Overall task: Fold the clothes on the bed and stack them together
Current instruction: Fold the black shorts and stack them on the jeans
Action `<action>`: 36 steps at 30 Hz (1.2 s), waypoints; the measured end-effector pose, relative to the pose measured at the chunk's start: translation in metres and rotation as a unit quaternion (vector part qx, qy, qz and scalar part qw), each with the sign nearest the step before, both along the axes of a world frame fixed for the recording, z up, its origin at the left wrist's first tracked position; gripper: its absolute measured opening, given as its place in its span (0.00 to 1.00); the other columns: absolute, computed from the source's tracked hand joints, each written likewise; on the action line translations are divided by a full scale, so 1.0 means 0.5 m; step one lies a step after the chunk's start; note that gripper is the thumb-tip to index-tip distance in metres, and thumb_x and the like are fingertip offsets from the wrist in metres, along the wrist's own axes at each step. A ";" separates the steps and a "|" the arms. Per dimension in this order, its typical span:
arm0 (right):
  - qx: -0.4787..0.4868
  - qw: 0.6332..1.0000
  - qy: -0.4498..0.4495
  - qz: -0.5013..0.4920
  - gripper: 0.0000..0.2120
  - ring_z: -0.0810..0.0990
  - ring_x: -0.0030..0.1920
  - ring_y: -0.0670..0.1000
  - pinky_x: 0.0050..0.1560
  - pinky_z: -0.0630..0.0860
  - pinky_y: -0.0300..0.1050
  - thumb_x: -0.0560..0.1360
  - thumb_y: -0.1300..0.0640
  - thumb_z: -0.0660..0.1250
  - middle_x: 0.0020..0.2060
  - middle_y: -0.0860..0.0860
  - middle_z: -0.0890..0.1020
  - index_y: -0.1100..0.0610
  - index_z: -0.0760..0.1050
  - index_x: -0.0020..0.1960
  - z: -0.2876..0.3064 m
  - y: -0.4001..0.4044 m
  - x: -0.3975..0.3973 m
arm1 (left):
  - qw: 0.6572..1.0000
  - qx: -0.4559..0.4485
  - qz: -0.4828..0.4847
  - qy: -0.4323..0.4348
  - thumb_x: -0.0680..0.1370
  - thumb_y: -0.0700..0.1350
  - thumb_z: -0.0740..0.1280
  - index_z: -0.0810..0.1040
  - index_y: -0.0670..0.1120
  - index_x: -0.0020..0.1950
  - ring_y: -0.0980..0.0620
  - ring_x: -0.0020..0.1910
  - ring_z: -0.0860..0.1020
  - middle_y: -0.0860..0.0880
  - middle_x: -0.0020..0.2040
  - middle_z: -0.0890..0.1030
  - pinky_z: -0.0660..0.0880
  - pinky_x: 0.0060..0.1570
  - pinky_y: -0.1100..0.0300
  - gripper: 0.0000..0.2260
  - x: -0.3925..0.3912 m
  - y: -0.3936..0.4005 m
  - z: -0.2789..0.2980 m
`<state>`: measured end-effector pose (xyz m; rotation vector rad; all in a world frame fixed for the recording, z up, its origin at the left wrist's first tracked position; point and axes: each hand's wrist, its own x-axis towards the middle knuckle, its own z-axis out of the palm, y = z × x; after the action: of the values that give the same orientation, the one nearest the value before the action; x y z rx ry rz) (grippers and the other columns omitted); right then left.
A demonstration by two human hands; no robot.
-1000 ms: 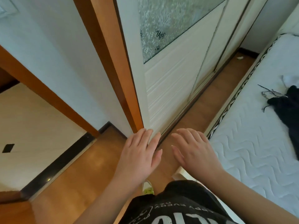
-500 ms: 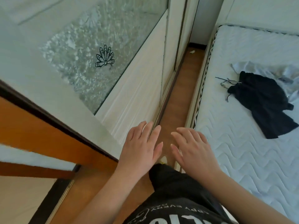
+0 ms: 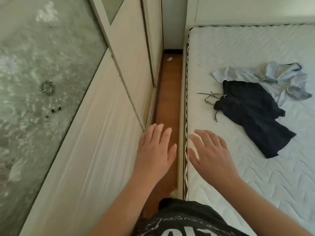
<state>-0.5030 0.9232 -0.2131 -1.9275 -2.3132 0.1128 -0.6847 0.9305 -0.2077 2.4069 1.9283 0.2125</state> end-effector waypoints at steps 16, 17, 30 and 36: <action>0.065 0.972 -0.004 -0.225 0.22 0.78 0.63 0.56 0.64 0.72 0.53 0.75 0.44 0.68 0.64 0.52 0.78 0.52 0.76 0.65 -0.029 0.249 0.179 | 0.961 0.022 -0.274 0.032 0.81 0.58 0.51 0.67 0.50 0.70 0.46 0.68 0.73 0.47 0.68 0.75 0.69 0.66 0.49 0.22 0.235 0.433 -0.017; 0.065 0.968 -0.008 -0.241 0.22 0.78 0.63 0.56 0.64 0.71 0.53 0.75 0.44 0.68 0.64 0.52 0.78 0.52 0.75 0.66 -0.039 0.266 0.188 | 0.957 0.016 -0.288 0.033 0.81 0.58 0.51 0.68 0.50 0.70 0.46 0.69 0.73 0.47 0.68 0.75 0.69 0.66 0.50 0.22 0.248 0.467 -0.027; 0.013 0.920 -0.027 -0.390 0.25 0.79 0.62 0.55 0.60 0.76 0.51 0.71 0.48 0.73 0.63 0.53 0.79 0.54 0.77 0.65 -0.122 0.559 0.206 | 0.874 -0.062 -0.479 0.048 0.81 0.54 0.57 0.68 0.49 0.72 0.47 0.71 0.68 0.48 0.71 0.71 0.68 0.67 0.51 0.21 0.389 0.907 -0.130; 0.012 0.890 -0.008 -0.455 0.24 0.79 0.60 0.56 0.59 0.77 0.52 0.71 0.51 0.74 0.62 0.54 0.79 0.56 0.77 0.65 -0.130 0.597 0.216 | 0.823 -0.072 -0.558 0.078 0.81 0.54 0.56 0.67 0.49 0.74 0.46 0.70 0.68 0.47 0.70 0.71 0.68 0.66 0.51 0.23 0.434 0.979 -0.162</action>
<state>-0.3949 1.2218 -0.2783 -2.7482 -1.1778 -0.0307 -0.4678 1.4199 -0.2886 2.9910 0.2588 -0.1915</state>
